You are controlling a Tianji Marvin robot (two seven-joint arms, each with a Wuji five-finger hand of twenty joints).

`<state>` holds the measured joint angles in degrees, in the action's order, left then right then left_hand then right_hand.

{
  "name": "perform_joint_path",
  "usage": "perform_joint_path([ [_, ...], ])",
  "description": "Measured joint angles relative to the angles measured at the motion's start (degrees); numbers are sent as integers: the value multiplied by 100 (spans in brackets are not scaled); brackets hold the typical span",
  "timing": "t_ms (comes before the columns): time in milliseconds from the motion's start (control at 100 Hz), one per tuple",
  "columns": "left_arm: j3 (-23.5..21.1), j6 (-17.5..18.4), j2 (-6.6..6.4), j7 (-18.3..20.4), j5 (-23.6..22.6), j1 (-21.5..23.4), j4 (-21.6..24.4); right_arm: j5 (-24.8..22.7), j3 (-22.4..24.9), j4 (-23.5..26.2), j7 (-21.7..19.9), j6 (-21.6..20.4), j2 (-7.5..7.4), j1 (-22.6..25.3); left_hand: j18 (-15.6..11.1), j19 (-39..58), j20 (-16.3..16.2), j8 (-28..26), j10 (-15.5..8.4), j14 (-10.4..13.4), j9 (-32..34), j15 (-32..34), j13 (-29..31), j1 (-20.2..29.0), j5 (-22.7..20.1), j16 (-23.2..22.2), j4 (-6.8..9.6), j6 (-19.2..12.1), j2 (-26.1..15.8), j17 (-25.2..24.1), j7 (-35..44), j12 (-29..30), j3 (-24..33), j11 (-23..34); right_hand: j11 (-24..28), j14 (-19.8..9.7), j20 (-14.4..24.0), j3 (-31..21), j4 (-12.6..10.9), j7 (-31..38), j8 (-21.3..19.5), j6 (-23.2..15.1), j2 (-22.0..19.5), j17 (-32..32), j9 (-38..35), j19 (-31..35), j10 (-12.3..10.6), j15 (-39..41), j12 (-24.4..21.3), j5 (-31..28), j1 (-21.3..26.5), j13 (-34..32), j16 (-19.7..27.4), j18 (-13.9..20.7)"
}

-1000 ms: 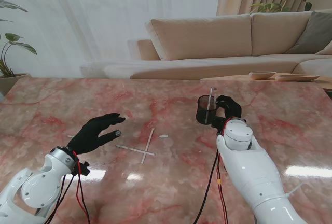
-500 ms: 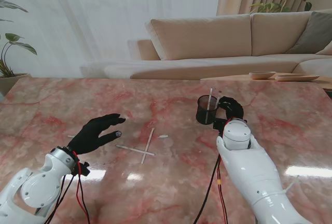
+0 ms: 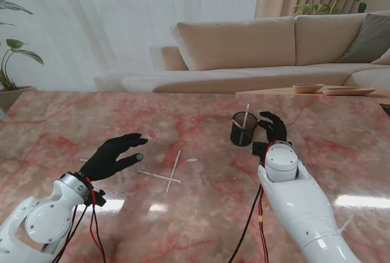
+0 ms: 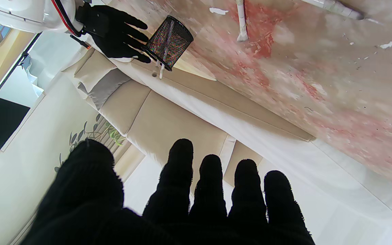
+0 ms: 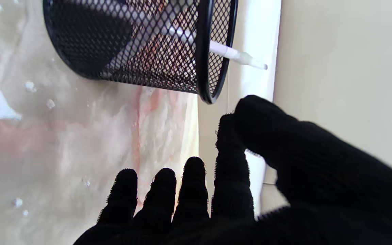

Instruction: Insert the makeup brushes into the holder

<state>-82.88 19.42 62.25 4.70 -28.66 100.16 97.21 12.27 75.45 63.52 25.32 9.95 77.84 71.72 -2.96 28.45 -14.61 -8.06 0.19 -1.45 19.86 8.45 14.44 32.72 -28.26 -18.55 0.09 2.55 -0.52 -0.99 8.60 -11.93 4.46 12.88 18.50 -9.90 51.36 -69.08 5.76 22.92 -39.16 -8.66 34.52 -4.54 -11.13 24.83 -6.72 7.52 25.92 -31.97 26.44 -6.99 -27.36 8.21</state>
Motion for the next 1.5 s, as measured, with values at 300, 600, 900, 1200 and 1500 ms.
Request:
perform_joint_path([
  [300, 6, 68, 0, -7, -18, -37, -34, -2214, 23, 1415, -449, 300, -510, 946, 0, -2, 1, 0, 0, 0, 0, 0, 0, 0, 0, 0, 0, 0, 0, 0, 0, 0, 0, -1, -191, 77, 0, 1050, -4, -443, 397, 249, -27, 2, 1, -62, 57, 76, -5, 338, -347, -11, -23, -12],
  [600, 6, 130, -20, 97, -26, -114, -59, -3964, -59, 2741, -1073, 442, -990, 1820, 0, -2, 1, 0, 0, 0, 0, 0, 0, 0, 0, 0, 0, 0, 0, 0, 0, 0, 0, -1, -187, 220, 0, 2470, -4, -570, 538, 377, -332, 22, -161, 82, 81, 843, -5, 339, -422, -23, -89, -88],
  [900, 27, 107, -38, 192, 29, -242, -157, -5790, -735, 3210, -1301, 384, -1321, 2042, 0, -2, 1, 0, 0, 0, 0, 0, 0, 0, 0, 0, 0, 0, 0, 0, 0, 0, 0, -1, -6, 295, 0, 3427, -4, -566, 541, 389, -131, 311, -773, 296, 100, 1640, 82, 205, -482, -397, -271, -233],
  [1200, -8, 86, -55, 376, 132, -315, -223, -6316, -1779, 3349, -1618, 568, -1486, 1719, 0, -3, 1, 0, 0, 0, 0, 0, 0, 0, 0, 0, 0, 0, 0, 0, 1, 0, 0, -1, 598, 296, -127, 3491, -4, -563, 625, 383, -87, 574, -1340, 539, 72, 2346, 631, 69, -476, -819, -666, -314],
  [1500, -80, 96, -81, 485, 141, -316, -189, -6087, -2818, 3044, -1757, 879, -1442, 1036, 0, -3, 1, 0, 0, 0, 0, -1, 0, 0, 0, 0, 0, 0, 0, 1, 1, 0, 0, -1, 588, 296, -195, 3492, -4, -563, 627, 383, -91, 566, -1338, 540, 65, 2386, 703, 69, -474, -819, -672, -315],
])
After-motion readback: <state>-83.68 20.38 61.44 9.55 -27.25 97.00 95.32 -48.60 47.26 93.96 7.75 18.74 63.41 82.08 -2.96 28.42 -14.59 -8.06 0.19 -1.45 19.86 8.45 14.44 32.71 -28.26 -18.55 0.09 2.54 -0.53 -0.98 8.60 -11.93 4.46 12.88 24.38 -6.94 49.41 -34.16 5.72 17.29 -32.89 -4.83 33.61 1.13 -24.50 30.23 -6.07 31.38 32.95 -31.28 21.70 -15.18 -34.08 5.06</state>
